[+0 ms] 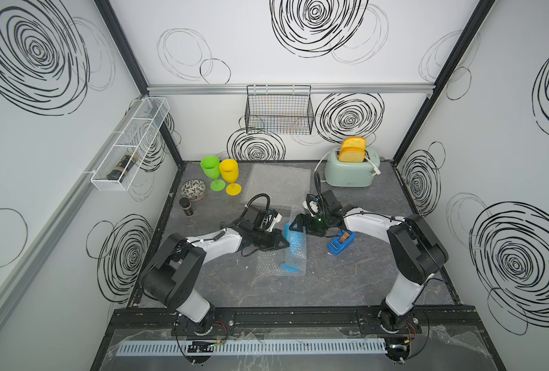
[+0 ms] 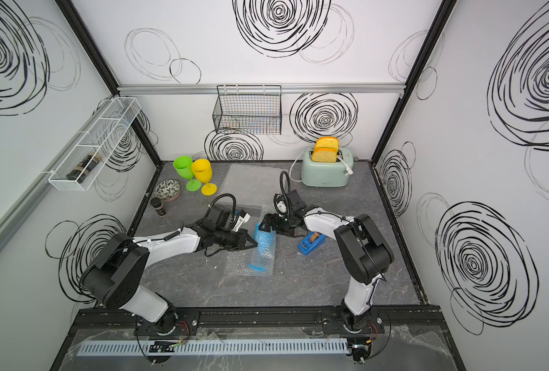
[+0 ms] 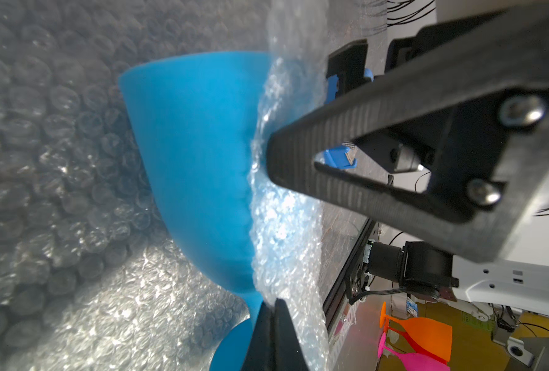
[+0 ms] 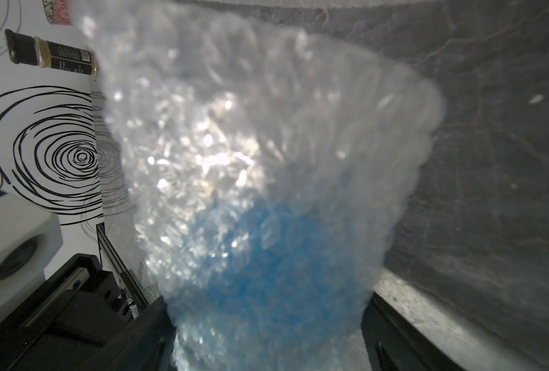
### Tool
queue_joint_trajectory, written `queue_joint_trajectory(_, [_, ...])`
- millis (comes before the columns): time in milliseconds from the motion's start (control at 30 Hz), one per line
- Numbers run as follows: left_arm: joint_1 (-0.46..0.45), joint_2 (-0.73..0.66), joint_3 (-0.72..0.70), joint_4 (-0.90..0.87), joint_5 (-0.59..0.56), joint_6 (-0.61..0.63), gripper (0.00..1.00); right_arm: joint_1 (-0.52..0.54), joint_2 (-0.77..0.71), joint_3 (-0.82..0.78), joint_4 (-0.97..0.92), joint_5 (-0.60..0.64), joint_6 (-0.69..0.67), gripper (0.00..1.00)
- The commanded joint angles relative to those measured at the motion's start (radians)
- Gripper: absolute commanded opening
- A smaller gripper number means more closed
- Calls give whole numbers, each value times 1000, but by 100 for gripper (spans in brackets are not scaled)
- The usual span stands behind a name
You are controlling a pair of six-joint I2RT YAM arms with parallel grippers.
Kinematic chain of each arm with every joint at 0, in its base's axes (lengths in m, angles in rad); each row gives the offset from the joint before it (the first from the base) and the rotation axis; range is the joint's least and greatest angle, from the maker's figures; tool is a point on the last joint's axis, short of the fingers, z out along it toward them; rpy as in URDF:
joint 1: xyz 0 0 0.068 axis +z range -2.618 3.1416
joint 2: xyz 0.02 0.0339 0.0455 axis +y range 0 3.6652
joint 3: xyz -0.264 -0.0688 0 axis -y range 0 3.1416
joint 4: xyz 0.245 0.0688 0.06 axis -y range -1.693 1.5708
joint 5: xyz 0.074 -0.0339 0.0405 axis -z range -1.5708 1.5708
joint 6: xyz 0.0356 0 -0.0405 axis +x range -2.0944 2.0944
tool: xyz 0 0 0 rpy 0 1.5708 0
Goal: Wrap wine glasses in bubble wrap
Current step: Wrap the wine glass in bubble wrap.
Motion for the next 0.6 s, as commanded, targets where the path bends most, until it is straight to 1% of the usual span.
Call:
queue_joint_trajectory(0, [-14,-30,-21,48,28,-40,5,-21,-48,1,-6,-26,8,93])
queue_joint_trajectory(200, [-20,-48,-47,68,28,-51,6,-35,-47,3,15,-56,19,93])
queue_joint_trajectory(267, [-17,-51,-46,57,19,-48,6,-35,-31,19,-10,-48,17,93])
queue_joint_trajectory(567, [-22,-59,-72,76,19,-56,7,-15,-13,8,13,-42,30,92])
